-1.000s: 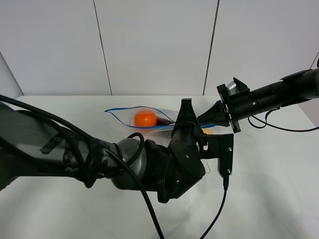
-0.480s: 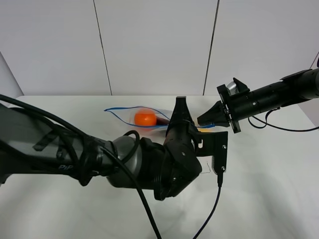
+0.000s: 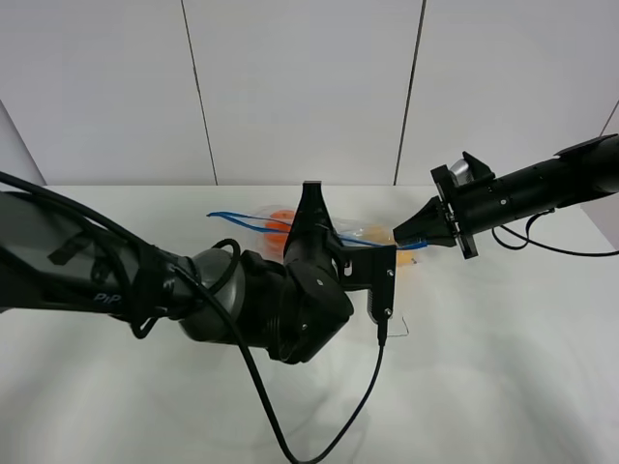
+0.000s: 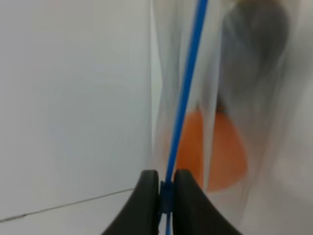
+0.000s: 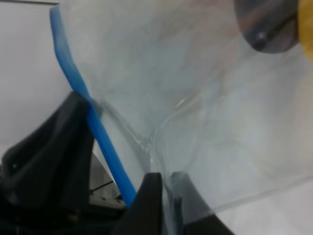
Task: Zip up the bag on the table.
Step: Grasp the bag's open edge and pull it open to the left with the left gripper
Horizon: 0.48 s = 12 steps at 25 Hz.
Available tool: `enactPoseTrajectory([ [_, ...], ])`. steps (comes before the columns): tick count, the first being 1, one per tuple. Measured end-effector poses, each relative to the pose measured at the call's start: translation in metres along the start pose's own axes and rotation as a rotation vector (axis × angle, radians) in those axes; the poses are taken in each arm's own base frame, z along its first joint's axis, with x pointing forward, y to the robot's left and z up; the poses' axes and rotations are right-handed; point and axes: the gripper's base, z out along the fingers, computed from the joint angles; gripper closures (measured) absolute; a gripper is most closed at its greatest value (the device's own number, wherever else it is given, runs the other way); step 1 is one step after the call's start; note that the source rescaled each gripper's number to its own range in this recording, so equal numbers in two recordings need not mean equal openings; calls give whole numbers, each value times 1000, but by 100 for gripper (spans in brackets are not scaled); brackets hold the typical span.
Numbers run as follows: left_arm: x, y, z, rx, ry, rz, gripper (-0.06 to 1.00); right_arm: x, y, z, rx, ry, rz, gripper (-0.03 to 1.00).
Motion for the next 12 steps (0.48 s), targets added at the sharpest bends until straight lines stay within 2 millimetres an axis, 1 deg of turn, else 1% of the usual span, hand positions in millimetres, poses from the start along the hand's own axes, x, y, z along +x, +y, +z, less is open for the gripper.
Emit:
enactPoseTrajectory([
  [2, 3, 3, 1, -4, 8, -7, 94, 1, 0, 0, 4, 6, -2, 97],
  [6, 15, 1, 6, 6, 41, -4, 94, 1, -1, 0, 10, 11, -5, 97],
  [12, 46, -8, 17, 41, 128, 8, 94, 1, -1, 0, 17, 16, -7, 97],
])
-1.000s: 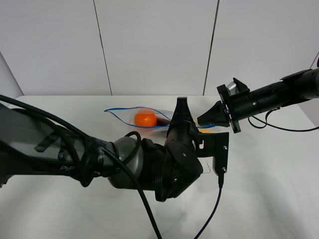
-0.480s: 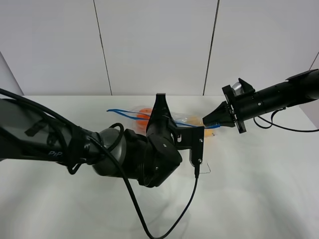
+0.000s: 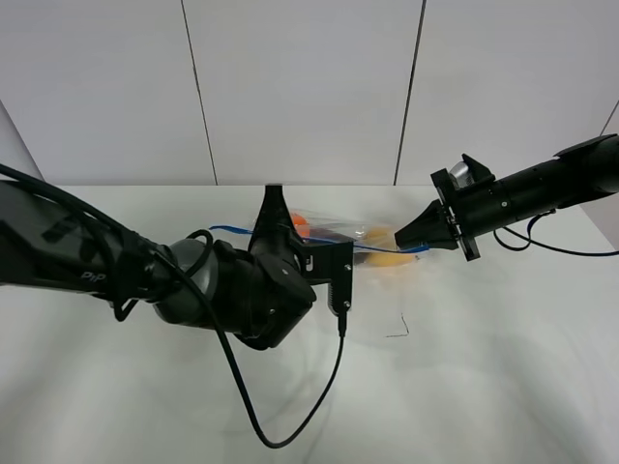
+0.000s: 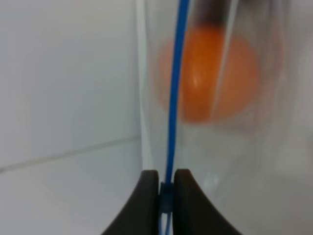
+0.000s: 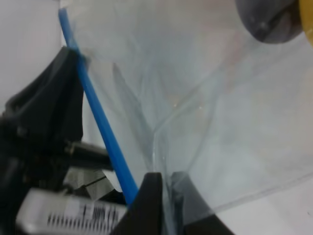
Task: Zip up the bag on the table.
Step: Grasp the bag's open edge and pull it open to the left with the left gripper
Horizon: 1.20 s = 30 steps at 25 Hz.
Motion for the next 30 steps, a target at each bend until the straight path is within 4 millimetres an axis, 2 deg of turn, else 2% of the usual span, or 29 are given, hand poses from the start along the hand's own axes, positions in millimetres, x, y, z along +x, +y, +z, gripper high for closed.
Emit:
enactPoseTrajectory([
  [18, 46, 10, 28, 8, 138, -56, 94, 0, 0, 0, 3, 2, -2, 97],
  [30, 54, 13, 32, 5, 164, -68, 94, 0, 0, 0, 5, 3, -2, 97],
])
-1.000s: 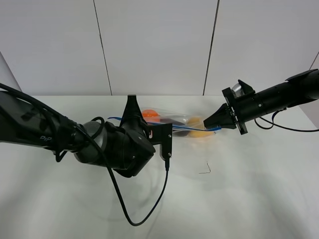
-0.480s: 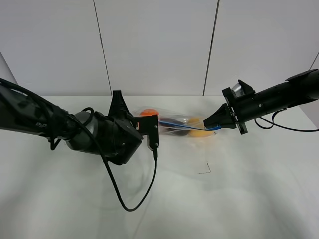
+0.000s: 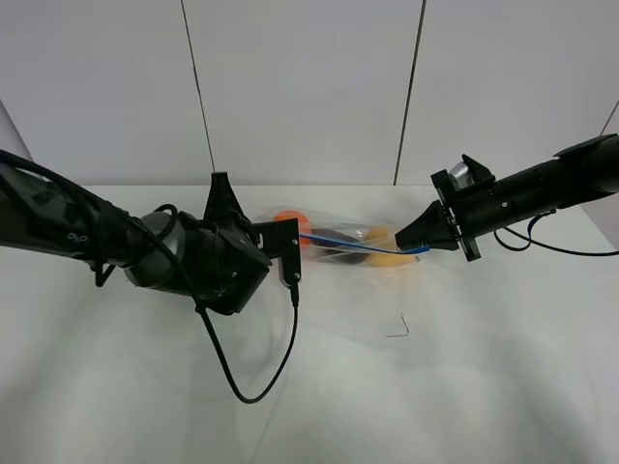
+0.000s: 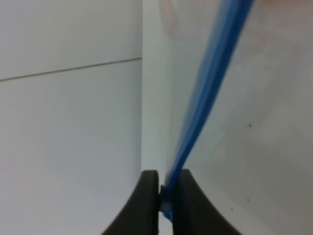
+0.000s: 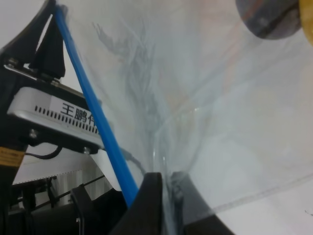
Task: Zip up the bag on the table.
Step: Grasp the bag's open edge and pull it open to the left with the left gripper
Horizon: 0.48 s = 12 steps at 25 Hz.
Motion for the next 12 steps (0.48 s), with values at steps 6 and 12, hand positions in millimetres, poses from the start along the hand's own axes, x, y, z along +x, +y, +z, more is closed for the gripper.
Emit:
enactPoseTrajectory([
  [6, 4, 2, 3, 0, 13, -7, 94, 0, 0, 0, 0, 0, 0, 97],
  [12, 10, 4, 8, 2, 32, -21, 94, 0, 0, 0, -1, 0, 0, 97],
])
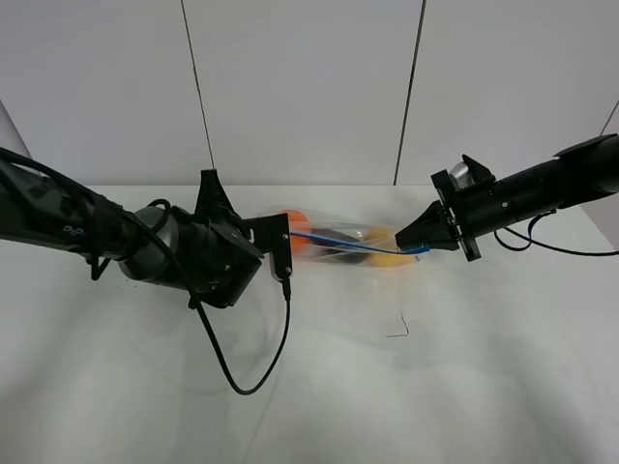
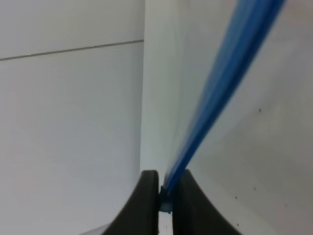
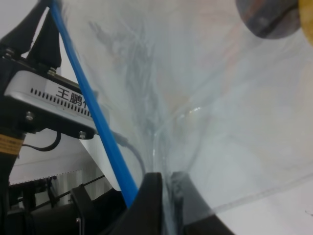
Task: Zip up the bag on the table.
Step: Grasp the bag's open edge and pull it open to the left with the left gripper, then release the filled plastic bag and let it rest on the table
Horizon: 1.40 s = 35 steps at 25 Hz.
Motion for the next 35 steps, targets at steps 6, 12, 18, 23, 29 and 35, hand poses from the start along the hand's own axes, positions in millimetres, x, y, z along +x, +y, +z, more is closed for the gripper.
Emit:
enactPoseTrajectory([
  [6, 1, 0, 2, 9, -5, -3, 94, 0, 0, 0, -3, -3, 2, 97],
  [12, 1, 0, 2, 10, -4, -22, 89, 0, 0, 0, -1, -1, 0, 97],
  [18, 5, 2, 3, -5, 26, -45, 38, 1, -2, -2, 10, 7, -3, 97],
  [23, 6, 3, 3, -12, 34, -53, 18, 1, -2, -2, 10, 6, -2, 97],
  [29, 8, 3, 2, -26, 61, -60, 16, 1, -2, -2, 10, 6, -3, 97],
  [35, 10, 1, 2, -4, 83, -98, 15, 1, -2, -2, 10, 6, -3, 97],
])
